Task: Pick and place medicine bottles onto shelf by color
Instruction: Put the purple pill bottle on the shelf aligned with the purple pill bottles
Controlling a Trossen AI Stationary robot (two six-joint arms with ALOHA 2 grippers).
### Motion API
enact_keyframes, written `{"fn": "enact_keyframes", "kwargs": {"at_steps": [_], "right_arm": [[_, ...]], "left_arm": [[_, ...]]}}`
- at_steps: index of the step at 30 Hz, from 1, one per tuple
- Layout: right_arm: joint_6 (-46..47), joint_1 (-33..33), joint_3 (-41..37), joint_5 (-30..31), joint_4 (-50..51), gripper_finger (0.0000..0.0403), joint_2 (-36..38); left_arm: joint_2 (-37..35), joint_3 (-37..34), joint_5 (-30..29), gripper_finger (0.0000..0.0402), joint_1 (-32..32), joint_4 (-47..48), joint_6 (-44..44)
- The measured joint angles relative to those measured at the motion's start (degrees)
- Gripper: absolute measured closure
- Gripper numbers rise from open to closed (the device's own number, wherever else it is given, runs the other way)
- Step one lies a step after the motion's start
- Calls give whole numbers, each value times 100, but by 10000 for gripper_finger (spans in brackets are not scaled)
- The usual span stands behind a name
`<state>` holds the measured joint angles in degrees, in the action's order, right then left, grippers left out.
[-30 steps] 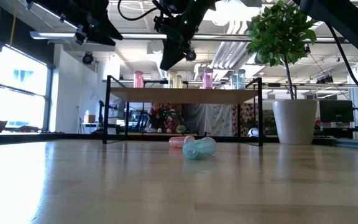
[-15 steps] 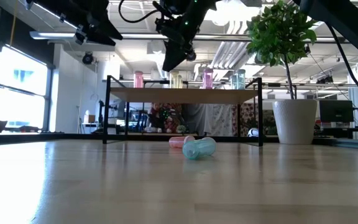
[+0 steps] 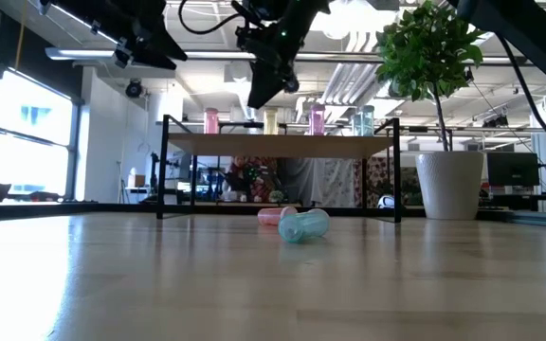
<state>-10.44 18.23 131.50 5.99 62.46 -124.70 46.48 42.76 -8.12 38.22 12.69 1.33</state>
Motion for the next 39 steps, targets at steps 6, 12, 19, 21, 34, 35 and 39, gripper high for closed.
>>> {"fn": "enact_keyframes", "kwargs": {"at_steps": [6, 12, 19, 21, 34, 35, 39], "right_arm": [[48, -99, 344, -3, 147, 254, 35], [394, -198, 267, -114, 225, 254, 369], [753, -324, 267, -502, 910, 254, 433], [815, -375, 267, -515, 1133, 254, 437], [1195, -781, 267, -621, 1888, 254, 439], [1208, -808, 267, -616, 1969, 254, 439], [1305, -915, 259, -496, 2227, 254, 394]], "left_arm": [[-2, 0, 23, 163, -2, 0, -1], [-67, 2, 382, 163, -43, -2, -2], [-74, 2, 426, 163, -154, 296, -3], [-76, 2, 491, 163, -203, 481, -72], [-79, 2, 556, 163, -814, 1318, 611], [-79, 2, 557, 163, -874, 1388, 754], [-79, 2, 557, 163, -1129, 1718, 1330]]}}
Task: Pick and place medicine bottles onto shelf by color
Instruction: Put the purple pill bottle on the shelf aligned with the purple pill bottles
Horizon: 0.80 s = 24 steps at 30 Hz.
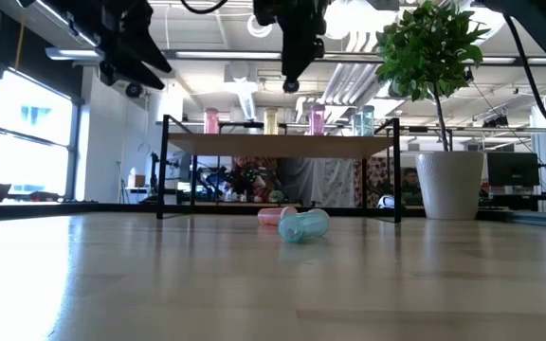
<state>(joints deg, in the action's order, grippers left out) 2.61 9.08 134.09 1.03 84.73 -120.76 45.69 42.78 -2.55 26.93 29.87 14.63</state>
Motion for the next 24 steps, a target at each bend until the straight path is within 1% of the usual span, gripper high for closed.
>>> {"fn": "enact_keyframes", "kwargs": {"at_steps": [5, 11, 13, 16, 19, 24], "right_arm": [[52, -89, -227, 5, 5, 254, 10], [-72, -128, -887, -55, -81, 254, 1], [-155, -131, -1037, -188, -235, 254, 8], [-377, -138, -1065, -355, -359, 254, 3], [-496, -146, -1048, -363, -596, 254, 10], [-407, -94, -965, -258, -581, 254, 12]], "left_arm": [[0, 0, 0, 163, -354, 423, 661], [0, 0, 0, 163, -951, 972, 1766], [0, 0, 2, 163, -1164, 1147, 2258], [2, 0, 1, 163, -1512, 1357, 3135], [2, 0, 0, 163, -1904, 1516, 3999], [131, 0, -48, 163, -2770, 1663, 5613]]}}
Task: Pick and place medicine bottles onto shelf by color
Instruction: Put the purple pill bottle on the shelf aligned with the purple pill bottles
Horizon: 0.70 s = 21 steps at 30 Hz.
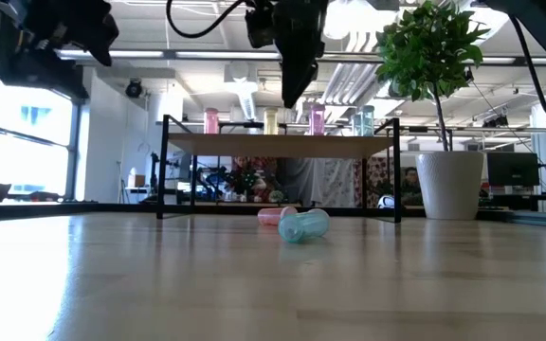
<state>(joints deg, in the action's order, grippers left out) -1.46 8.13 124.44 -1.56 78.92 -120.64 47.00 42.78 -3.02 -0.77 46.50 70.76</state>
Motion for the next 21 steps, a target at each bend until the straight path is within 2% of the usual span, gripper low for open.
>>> {"fn": "enact_keyframes", "kwargs": {"at_steps": [9, 21], "right_arm": [[-148, 107, 0, 48, 109, 254, 0], [-201, 291, 0, 50, 194, 254, 0]], "left_arm": [[561, 0, -407, 163, -1440, -2, 2016], [1900, 2, -562, 163, -2763, -515, 3888]]}}
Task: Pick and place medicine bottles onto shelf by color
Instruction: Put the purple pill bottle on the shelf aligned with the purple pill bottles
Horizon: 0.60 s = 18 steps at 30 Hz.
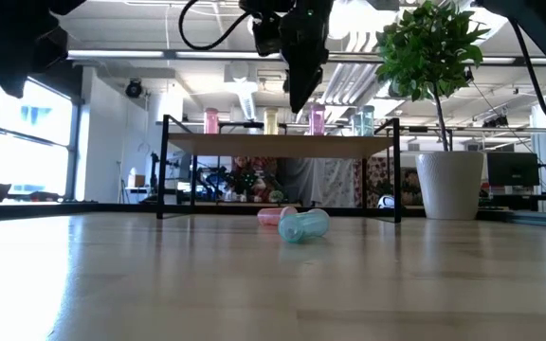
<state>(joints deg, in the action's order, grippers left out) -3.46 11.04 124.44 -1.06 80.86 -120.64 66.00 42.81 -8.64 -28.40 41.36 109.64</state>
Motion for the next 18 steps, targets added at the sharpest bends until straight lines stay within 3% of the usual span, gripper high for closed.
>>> {"fn": "enact_keyframes", "kwargs": {"at_steps": [10, 18], "right_arm": [[-44, 138, 0, 0, -27, 254, 0], [-46, 147, 0, -2, -55, 254, -1]], "left_arm": [[1046, 11, -172, 163, -528, -1034, 929], [1574, 416, -210, 163, -646, -1094, 1076]]}}
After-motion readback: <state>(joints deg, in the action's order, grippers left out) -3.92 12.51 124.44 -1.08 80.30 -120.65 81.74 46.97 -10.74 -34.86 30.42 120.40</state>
